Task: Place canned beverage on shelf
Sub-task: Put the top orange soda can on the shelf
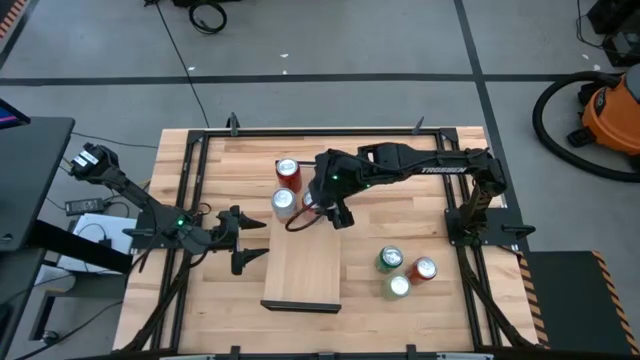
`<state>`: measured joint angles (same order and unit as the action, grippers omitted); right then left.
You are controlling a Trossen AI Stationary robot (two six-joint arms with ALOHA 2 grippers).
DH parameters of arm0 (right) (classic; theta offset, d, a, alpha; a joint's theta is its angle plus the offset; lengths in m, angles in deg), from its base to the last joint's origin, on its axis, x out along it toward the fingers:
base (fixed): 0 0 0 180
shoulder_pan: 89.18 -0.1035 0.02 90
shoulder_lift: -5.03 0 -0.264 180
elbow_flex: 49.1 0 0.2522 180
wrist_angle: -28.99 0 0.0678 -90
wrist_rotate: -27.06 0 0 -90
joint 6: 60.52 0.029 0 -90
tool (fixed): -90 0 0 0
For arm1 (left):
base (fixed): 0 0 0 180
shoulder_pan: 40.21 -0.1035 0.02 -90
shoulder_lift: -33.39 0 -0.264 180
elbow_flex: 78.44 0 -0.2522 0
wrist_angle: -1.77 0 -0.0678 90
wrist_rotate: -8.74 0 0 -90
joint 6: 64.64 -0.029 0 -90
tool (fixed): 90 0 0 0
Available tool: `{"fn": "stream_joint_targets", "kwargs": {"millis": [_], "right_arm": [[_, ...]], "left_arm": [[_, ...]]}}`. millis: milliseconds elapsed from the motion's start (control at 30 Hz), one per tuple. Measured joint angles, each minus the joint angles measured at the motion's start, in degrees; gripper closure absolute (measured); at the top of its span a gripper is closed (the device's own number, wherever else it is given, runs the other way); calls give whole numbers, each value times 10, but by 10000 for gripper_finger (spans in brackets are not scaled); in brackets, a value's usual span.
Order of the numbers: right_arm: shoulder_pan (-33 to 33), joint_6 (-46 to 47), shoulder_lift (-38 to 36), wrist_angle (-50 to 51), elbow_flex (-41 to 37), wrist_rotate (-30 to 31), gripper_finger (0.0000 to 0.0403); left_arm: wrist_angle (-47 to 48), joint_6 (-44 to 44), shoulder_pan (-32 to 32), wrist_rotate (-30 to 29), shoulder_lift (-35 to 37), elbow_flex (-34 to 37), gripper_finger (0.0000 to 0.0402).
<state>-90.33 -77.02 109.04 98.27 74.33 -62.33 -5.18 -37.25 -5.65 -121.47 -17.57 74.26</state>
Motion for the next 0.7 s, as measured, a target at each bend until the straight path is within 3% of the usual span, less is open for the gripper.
{"fn": "stream_joint_targets", "kwargs": {"millis": [467, 700], "right_arm": [[-36, 151, 0, 15, -1, 94, 58], [-40, 122, 0, 6, -1, 83, 71]], "left_arm": [[0, 0, 0, 0, 0, 0, 10], [0, 0, 0, 0, 0, 0, 10]]}}
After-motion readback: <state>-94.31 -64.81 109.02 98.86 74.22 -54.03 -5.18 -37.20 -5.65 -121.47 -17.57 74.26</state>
